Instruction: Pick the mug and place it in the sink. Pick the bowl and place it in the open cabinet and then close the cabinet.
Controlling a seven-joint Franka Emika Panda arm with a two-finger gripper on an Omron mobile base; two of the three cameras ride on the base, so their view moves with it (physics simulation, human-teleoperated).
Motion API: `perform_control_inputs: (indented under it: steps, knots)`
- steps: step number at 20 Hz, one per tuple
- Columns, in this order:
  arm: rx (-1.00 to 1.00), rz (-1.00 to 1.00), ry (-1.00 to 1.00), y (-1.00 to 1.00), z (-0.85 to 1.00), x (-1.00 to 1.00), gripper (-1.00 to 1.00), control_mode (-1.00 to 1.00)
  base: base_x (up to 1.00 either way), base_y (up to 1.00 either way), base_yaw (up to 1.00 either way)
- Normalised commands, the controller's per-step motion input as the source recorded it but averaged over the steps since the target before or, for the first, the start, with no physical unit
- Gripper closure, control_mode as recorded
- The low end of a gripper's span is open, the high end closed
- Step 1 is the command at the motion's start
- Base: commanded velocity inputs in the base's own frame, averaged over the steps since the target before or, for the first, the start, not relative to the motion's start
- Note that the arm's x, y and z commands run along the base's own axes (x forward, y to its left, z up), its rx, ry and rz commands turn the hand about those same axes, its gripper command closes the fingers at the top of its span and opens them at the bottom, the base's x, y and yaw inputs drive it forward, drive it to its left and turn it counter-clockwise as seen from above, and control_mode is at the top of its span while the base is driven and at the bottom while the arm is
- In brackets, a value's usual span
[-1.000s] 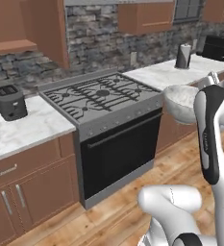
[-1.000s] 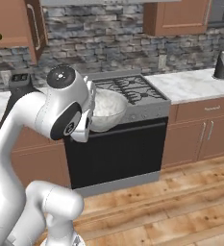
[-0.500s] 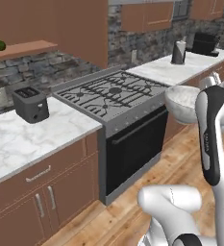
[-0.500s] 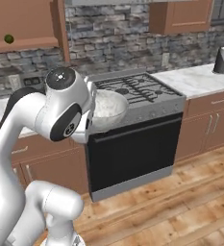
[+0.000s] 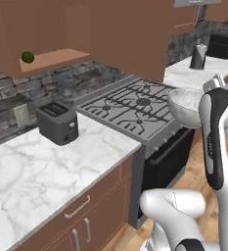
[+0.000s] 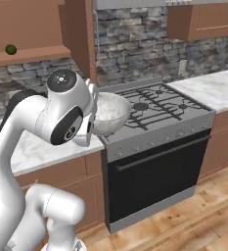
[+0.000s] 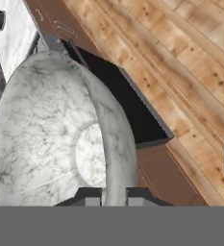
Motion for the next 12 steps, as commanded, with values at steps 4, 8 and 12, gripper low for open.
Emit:
perform_control_inputs:
  steps: [4,8,12]
  knots:
    - [0.0,0.0,0.0,0.0,0.0,0.0,1.0,1.0,-0.28,0.43,-0.13]
    - [0.0,0.0,0.0,0.0,0.0,0.0,1.0,1.0,-1.0,-0.04,-0.22]
    - [0.0,0.0,0.0,0.0,0.0,0.0,1.0,1.0,-0.74,0.32,-0.22]
